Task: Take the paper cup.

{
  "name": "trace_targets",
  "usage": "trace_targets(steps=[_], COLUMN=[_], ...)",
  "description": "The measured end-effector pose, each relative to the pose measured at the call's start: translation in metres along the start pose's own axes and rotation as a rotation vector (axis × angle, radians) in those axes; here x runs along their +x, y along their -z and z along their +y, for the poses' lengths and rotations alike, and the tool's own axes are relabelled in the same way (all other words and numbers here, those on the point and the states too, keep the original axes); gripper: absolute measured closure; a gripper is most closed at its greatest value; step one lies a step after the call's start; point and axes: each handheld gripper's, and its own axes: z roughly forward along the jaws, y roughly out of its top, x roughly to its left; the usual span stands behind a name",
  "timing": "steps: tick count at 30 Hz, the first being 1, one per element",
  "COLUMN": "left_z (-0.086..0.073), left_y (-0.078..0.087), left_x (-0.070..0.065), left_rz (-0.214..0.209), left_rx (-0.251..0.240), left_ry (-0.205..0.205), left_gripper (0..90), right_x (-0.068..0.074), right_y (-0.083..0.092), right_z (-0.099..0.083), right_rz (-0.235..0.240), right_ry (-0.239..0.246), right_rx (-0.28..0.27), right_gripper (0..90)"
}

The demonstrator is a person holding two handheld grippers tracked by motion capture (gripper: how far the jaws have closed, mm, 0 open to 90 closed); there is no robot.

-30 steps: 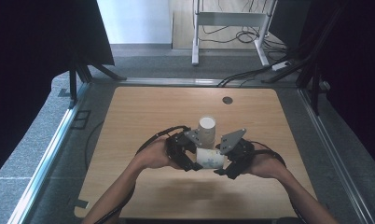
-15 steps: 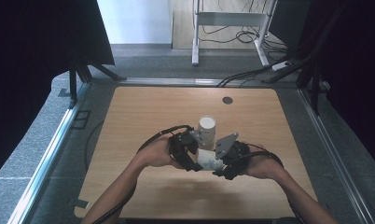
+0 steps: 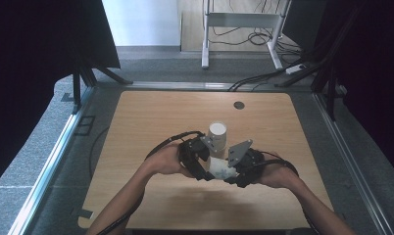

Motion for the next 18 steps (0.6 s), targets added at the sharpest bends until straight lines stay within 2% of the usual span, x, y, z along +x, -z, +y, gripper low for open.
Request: trace_targets(steps=[3, 5, 6, 7, 11, 13, 17, 18], left_z=[-0.001, -0.003, -0.004, -0.005, -0.011, -0.012, -0.017, -0.018], left_y=[0.002, 0.005, 0.009, 0.011, 0.021, 0.024, 0.030, 0.031], left_x=[0.001, 0.001, 0.002, 0.003, 0.005, 0.006, 0.005, 0.004], left_rz=[0.003, 0.010, 0.023, 0.030, 0.043, 0.044, 0.057, 0.060], left_rx=[-0.024, -0.056, -0.079, -0.090, -0.175, -0.186, -0.251, -0.283], left_ry=[0.021, 0.045, 0.059, 0.060, 0.105, 0.104, 0.121, 0.138], left_gripper=[22.5, 19.9, 15.9, 14.1, 11.8, 11.6, 11.6, 12.2], right_x=[-0.001, -0.001, -0.002, -0.002, -0.004, -0.005, -0.006, -0.006], right_y=[0.003, 0.004, 0.006, 0.007, 0.013, 0.014, 0.017, 0.018], right_z=[-0.002, -0.003, -0.004, -0.005, -0.009, -0.010, -0.015, -0.018], right_rz=[-0.005, -0.007, -0.009, -0.015, -0.027, -0.028, -0.040, -0.049], right_ry=[-0.017, -0.025, -0.035, -0.044, -0.071, -0.083, -0.112, -0.126], right_rx=[-0.025, -0.037, -0.050, -0.064, -0.115, -0.130, -0.184, -0.207], right_gripper=[36.8, 36.8, 36.8, 36.8, 36.7, 36.7, 36.7, 36.7])
